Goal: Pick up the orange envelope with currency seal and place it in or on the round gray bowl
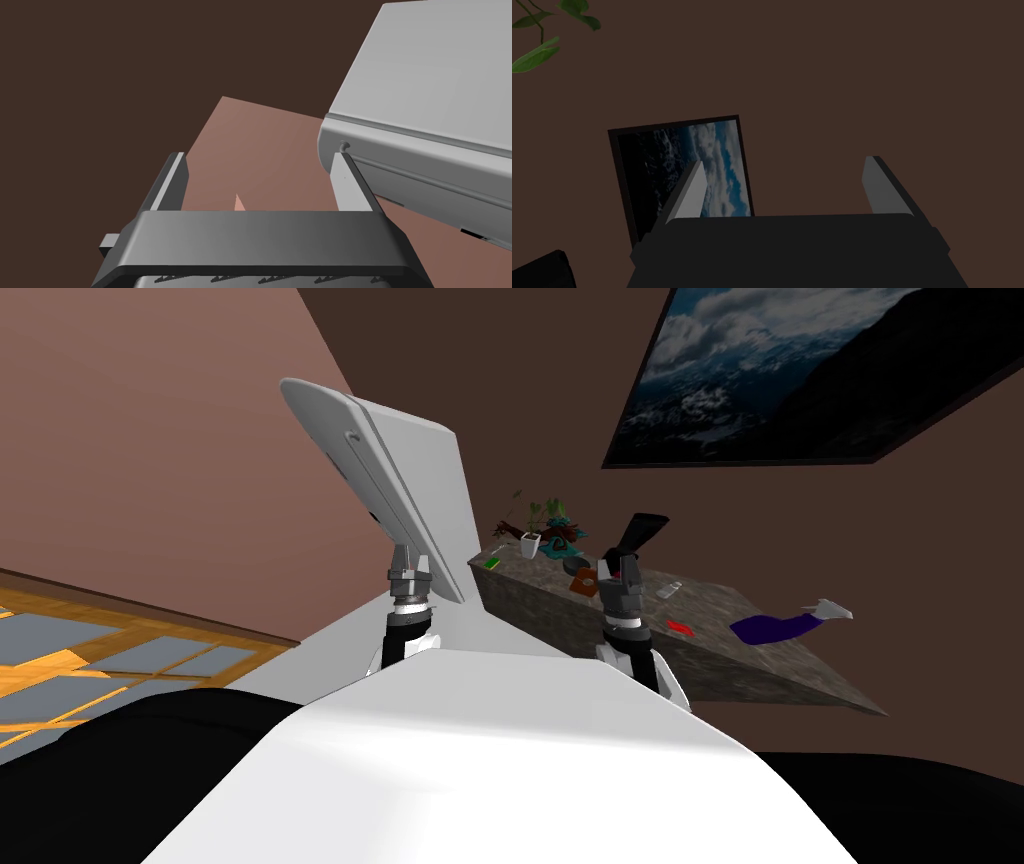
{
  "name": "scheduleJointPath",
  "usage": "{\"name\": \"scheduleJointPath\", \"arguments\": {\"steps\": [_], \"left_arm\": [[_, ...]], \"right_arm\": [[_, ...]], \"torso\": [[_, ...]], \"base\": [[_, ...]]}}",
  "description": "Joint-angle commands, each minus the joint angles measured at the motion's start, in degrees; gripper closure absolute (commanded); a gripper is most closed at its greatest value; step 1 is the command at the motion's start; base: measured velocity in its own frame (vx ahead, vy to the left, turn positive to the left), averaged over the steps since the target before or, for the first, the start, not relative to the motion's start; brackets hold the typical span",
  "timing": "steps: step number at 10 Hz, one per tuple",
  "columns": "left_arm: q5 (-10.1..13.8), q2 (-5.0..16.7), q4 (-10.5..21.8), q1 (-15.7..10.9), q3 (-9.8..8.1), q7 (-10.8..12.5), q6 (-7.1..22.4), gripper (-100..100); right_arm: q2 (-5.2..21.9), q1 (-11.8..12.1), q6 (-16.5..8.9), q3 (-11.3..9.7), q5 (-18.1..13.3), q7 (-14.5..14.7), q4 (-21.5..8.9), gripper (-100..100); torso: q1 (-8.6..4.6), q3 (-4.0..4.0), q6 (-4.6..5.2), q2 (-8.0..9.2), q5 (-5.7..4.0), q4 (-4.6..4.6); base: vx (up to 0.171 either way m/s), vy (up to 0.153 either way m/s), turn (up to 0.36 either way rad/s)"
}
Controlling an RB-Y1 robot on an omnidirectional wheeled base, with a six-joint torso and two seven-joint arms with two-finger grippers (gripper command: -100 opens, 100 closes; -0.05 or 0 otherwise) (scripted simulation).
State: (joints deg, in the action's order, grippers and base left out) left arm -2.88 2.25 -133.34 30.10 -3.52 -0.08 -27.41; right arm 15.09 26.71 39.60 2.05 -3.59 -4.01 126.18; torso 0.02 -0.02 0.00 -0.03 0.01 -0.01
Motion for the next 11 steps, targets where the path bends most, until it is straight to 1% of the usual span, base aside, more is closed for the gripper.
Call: {"name": "scheduleJointPath", "arguments": {"steps": [1, 2, 3, 4, 5, 6, 7, 8, 9, 10, 11], "left_arm": [[0.00, 0.00, 0.00, 0.00, 0.00, 0.00, 0.00, 0], [0.00, 0.00, 0.00, 0.00, 0.00, 0.00, 0.00, 0], [0.00, 0.00, 0.00, 0.00, 0.00, 0.00, 0.00, 0], [0.00, 0.00, 0.00, 0.00, 0.00, 0.00, 0.00, 0], [0.00, 0.00, 0.00, 0.00, 0.00, 0.00, 0.00, 0], [0.00, 0.00, 0.00, 0.00, 0.00, 0.00, 0.00, 0], [0.00, 0.00, 0.00, 0.00, 0.00, 0.00, 0.00, 0], [0.00, 0.00, 0.00, 0.00, 0.00, 0.00, 0.00, 0], [0.00, 0.00, 0.00, 0.00, 0.00, 0.00, 0.00, 0], [0.00, 0.00, 0.00, 0.00, 0.00, 0.00, 0.00, 0], [0.00, 0.00, 0.00, 0.00, 0.00, 0.00, 0.00, 0]], "right_arm": [[1.80, -0.07, 0.46, 0.54, -0.29, -0.53, -0.48, -100], [4.01, -0.22, 1.17, 1.68, -0.94, -1.52, -1.37, -100], [4.94, -0.22, 1.17, 1.68, -0.94, -1.52, -1.37, -100], [7.04, -0.35, 1.91, 2.85, -1.66, -2.56, -2.32, -100], [8.33, -0.35, 1.91, 2.85, -1.66, -2.56, -2.32, -100], [10.28, -0.46, 2.68, 4.06, -2.43, -3.65, -3.32, -100], [11.94, -0.46, 2.68, 4.06, -2.43, -3.65, -3.32, -100], [13.72, -0.56, 3.46, 5.28, -3.25, -4.76, -4.36, -100], [15.44, -0.56, 3.46, 5.28, -3.25, -4.76, -4.36, -100], [17.21, -0.63, 4.24, 6.50, -4.12, -5.90, -5.44, -100], [18.92, -0.63, 4.24, 6.50, -4.12, -5.90, -5.44, -100]], "torso": [[0.00, 0.00, 0.00, 0.00, 0.00, 0.00], [0.00, 0.00, 0.00, 0.00, 0.00, 0.00], [0.01, 0.00, 0.00, 0.00, 0.00, 0.00], [0.01, 0.00, 0.00, 0.00, 0.00, 0.00], [0.02, 0.00, 0.00, 0.00, 0.00, 0.00], [0.02, 0.00, 0.00, -0.01, 0.00, 0.00], [0.02, -0.01, 0.00, -0.02, 0.00, 0.00], [0.01, -0.01, 0.01, -0.02, 0.00, 0.00], [0.00, -0.01, 0.00, -0.02, 0.00, -0.01], [0.00, -0.01, 0.01, -0.02, 0.00, 0.00], [0.01, -0.02, 0.00, -0.03, 0.00, -0.01]], "base": [[0.006, 0.010, 0.015], [0.006, 0.016, 0.024], [0.006, 0.014, 0.019], [0.007, 0.019, 0.040], [0.009, 0.015, 0.015], [0.011, 0.016, 0.038], [0.010, 0.012, 0.016], [0.012, 0.012, 0.038], [0.012, 0.011, 0.021], [0.015, 0.015, 0.041], [0.012, 0.010, 0.022]]}}
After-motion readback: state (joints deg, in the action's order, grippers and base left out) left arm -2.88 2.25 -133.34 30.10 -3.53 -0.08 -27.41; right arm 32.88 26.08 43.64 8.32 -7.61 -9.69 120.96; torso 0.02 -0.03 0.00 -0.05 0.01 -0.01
